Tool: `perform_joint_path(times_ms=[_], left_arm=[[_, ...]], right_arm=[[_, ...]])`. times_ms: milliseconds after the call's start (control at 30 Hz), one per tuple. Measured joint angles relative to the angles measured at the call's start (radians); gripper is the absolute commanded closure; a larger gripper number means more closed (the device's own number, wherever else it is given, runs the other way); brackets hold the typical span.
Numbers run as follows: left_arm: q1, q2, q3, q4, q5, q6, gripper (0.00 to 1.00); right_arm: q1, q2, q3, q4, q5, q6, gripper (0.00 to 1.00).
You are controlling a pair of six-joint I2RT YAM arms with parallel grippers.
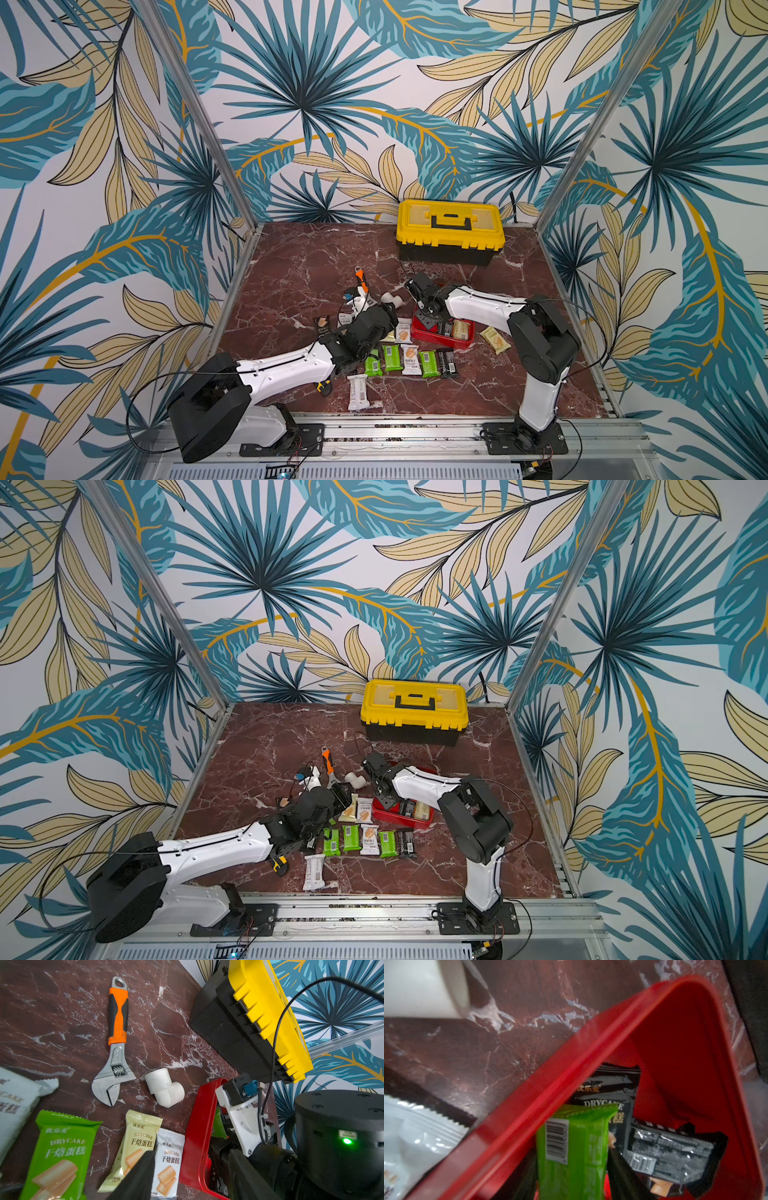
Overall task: Take the cookies out of the storage box
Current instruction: Pick up the cookie from the storage box.
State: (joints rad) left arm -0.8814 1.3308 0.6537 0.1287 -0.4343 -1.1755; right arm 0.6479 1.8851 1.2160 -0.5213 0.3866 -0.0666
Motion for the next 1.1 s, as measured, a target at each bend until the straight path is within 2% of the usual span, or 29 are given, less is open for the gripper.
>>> perform_joint_path(times_ms=[433, 700, 833, 1100], left_arm=[[0.002, -0.016, -0.014, -0.014, -0.011, -0.002, 0.38], [0.003, -0.016, -0.014, -0.014, -0.012, -0.002, 0.39], [0.004, -0.016, -0.014, -0.014, -0.013, -0.002, 0.39], [0.005, -0.016, -0.014, -0.014, -0.014, -0.001, 0.38]], right_arm=[[0.0, 0.0, 0.0, 0.0, 0.105, 0.036, 0.61], [0.0, -0.017, -0.001, 0.0, 0.109, 0.052, 0.64], [0.0, -0.095, -0.019, 0.001, 0.079, 0.085, 0.65], [-0.004, -0.353, -0.13, 0.0, 0.006, 0.224, 0.66]])
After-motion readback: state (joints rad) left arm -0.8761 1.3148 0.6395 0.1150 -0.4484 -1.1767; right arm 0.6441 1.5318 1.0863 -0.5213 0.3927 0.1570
